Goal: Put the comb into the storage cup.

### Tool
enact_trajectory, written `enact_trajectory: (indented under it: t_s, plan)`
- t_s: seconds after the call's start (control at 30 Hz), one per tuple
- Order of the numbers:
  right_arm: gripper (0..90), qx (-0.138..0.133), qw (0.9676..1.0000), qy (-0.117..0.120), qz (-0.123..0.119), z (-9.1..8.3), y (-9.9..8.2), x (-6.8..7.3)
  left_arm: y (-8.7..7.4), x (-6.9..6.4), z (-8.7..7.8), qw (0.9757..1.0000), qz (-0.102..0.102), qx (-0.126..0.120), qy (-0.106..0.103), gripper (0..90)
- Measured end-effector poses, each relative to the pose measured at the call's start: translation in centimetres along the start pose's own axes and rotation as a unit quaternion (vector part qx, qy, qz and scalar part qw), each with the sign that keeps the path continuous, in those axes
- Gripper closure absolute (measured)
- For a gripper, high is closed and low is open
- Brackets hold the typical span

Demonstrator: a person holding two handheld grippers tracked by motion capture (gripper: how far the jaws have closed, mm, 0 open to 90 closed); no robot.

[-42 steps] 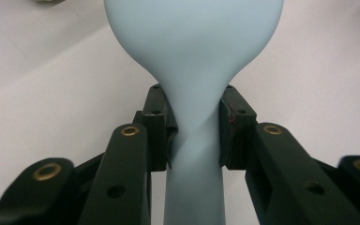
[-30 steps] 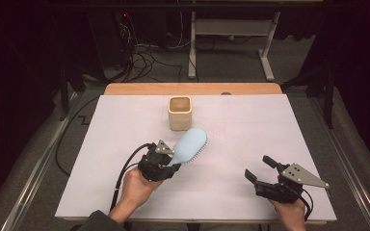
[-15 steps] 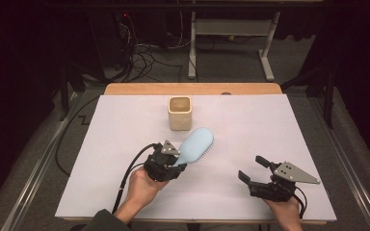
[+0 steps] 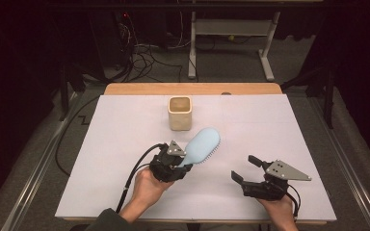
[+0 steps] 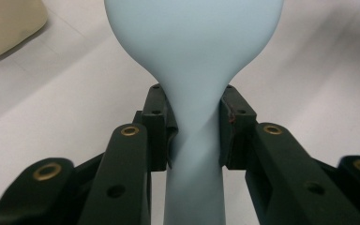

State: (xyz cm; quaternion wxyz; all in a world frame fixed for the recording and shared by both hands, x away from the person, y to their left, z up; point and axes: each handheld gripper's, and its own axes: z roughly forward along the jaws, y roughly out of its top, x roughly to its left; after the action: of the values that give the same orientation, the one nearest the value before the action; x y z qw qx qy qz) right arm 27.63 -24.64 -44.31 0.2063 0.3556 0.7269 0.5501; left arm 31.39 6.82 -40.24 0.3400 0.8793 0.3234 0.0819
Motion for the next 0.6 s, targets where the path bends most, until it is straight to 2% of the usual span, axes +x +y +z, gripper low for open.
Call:
enact_trajectory:
  t_s: [0.1,0.6]
  plan:
    - [15.7,0.000,0.9999,0.007,0.008,0.2,0.1,0.0,0.1,-0.3,0.0,1.0000,0.004,-0.003,0.002,69.1]
    - [15.9,0.006,0.9996,0.021,0.015,1.1,0.7,0.5,0.8,-1.3,0.9,0.9998,0.016,-0.003,-0.008,69.1]
